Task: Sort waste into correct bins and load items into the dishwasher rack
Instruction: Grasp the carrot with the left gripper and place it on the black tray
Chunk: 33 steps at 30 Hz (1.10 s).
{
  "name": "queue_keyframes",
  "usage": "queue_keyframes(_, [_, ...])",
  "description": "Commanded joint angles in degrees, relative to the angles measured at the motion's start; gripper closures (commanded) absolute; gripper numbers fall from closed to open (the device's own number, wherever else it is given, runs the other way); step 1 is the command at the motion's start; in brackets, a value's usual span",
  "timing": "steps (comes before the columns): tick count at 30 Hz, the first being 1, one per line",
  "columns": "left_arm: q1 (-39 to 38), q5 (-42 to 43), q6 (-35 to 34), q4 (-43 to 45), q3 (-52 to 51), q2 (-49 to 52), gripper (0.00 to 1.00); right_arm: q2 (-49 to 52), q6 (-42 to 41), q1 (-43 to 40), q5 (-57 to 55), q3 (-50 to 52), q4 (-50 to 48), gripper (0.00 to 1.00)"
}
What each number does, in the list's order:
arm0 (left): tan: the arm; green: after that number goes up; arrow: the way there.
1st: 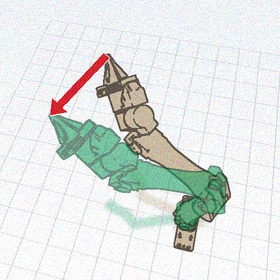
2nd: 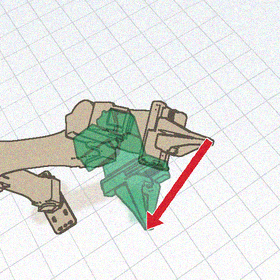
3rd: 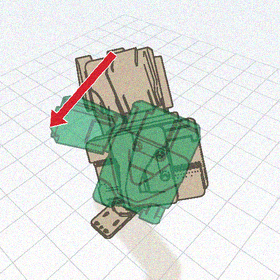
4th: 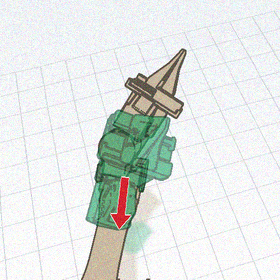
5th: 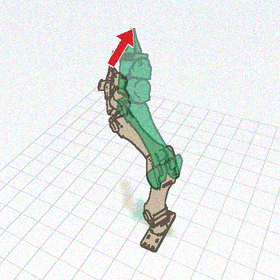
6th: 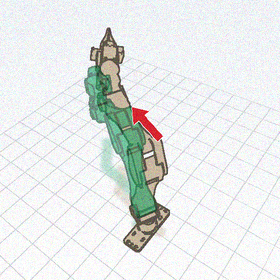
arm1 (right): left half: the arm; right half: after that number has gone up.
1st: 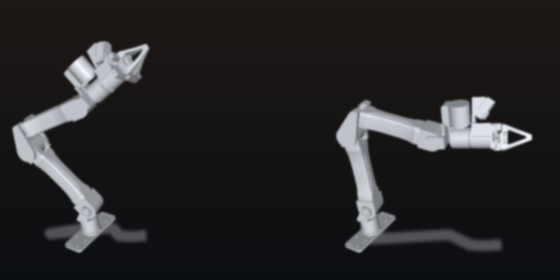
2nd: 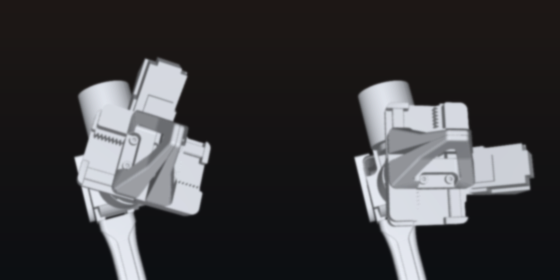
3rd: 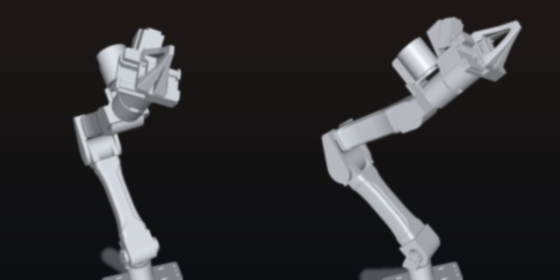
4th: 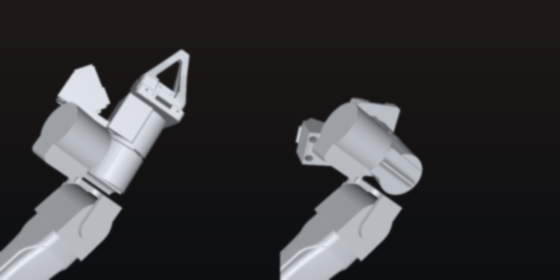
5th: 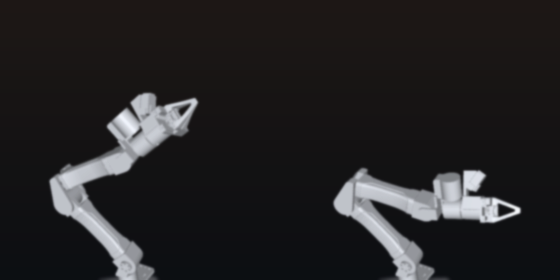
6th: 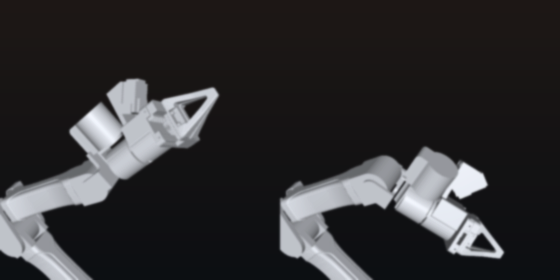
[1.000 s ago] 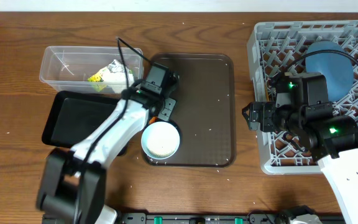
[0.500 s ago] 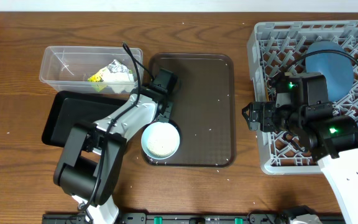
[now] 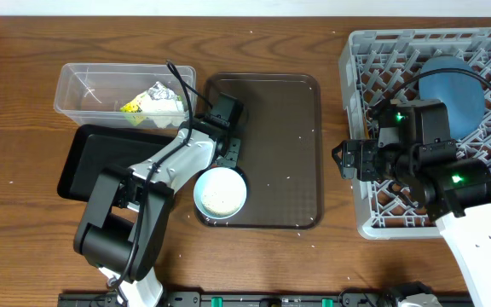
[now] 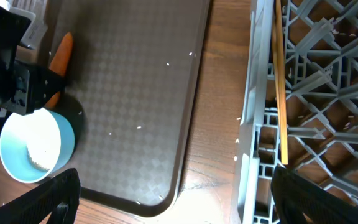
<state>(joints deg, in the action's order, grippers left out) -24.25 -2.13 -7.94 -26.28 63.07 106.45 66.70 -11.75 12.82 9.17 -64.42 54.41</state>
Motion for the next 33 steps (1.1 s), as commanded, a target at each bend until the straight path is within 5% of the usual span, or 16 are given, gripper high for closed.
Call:
queue_keyframes(1, [0.02, 2.25, -0.72, 0.07, -0.07, -0.42, 0.67, 0.02, -0.42, -1.18, 0.04, -0.28, 0.07, 0.08])
queue_keyframes(17, [0.07, 4.31, 0.57, -0.33, 1.27, -20.02, 0.80, 0.02, -0.44, -1.18, 0.07, -0.28, 0.24, 0.09])
queue_keyframes(24, [1.86, -4.87, -3.65, -11.89, 1.27, -30.32, 0.81, 0.02, 0.00, -1.18, 0.04, -0.28, 1.57, 0.08])
queue_keyframes(33, [13.90, -11.02, -7.67, -28.48, 1.11, -41.22, 0.81, 0.02, 0.00, -1.18, 0.04, -0.28, 1.09, 0.08])
